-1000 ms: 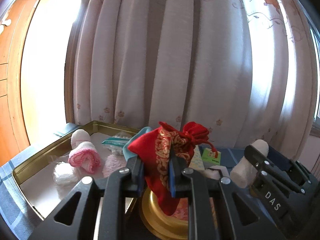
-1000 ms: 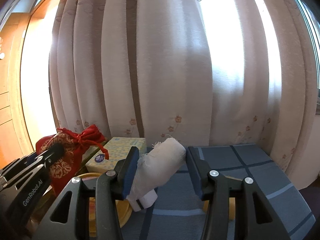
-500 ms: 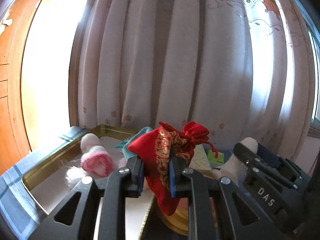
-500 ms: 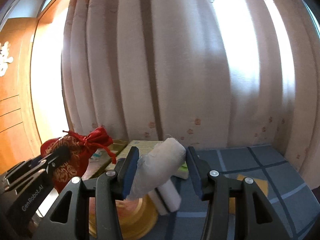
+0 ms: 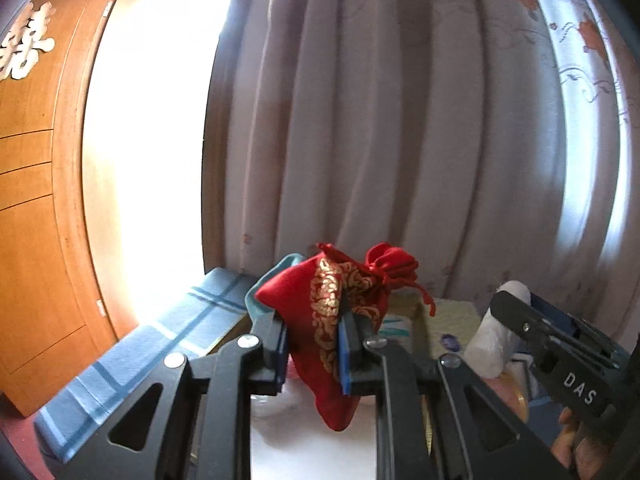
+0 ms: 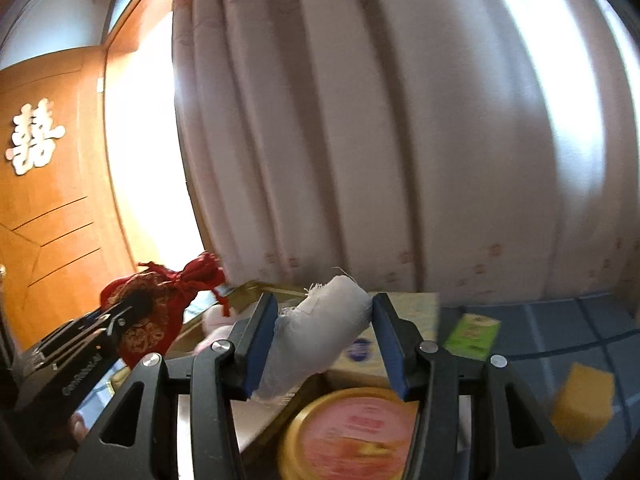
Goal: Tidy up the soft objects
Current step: 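Open the left gripper over the tin tray while the right releases the gauze roll there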
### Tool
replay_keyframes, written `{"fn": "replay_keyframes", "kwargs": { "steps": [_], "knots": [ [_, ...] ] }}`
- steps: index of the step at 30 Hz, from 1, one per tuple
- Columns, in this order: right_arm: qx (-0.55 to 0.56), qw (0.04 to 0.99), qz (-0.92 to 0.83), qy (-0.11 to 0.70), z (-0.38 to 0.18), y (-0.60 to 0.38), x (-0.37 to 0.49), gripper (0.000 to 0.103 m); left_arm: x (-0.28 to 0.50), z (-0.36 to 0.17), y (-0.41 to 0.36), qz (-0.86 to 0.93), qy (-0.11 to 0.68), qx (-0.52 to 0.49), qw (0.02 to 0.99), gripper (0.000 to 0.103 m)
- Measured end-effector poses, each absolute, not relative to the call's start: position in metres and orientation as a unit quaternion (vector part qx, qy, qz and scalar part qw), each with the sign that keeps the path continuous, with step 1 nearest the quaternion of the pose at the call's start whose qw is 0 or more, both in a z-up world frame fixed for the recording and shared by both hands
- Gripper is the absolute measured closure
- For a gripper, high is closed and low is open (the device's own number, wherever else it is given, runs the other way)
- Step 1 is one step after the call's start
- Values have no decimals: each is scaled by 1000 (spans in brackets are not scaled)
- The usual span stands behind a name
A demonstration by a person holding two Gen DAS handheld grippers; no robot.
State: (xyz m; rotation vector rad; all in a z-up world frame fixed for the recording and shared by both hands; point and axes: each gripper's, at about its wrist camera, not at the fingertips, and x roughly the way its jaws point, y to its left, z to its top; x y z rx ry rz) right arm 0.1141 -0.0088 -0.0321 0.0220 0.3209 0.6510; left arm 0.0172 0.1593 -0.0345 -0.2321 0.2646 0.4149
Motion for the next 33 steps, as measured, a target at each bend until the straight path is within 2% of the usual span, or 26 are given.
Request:
{"fn": "replay_keyframes", "kwargs": {
  "steps": [12,14,15,17,18,19,23,25,33],
  "knots": [
    [-80,902,382,185,-54,60,99,51,27,-64,204,221,196,-136,946,85],
    [-90,898,386,192,-58,67,100,49,28,-67,207,222,202,-142,943,78],
    [-94,896,389,194,-61,69,99,44,27,-68,207,224,202,-143,943,72],
    [-101,895,391,190,-64,72,98,35,24,-68,205,231,199,-140,942,68],
    [-104,898,386,185,-64,72,96,33,23,-69,205,237,198,-140,941,57],
    [-105,899,384,182,-64,72,95,33,21,-69,207,242,195,-142,940,47],
    [-100,904,379,170,-60,63,92,32,13,-64,206,254,176,-137,941,37],
    [-99,909,371,164,-58,56,90,31,11,-61,200,251,171,-132,944,26],
    [-88,934,317,136,-50,-16,96,31,12,-53,165,223,161,-105,956,21]
  ]
}}
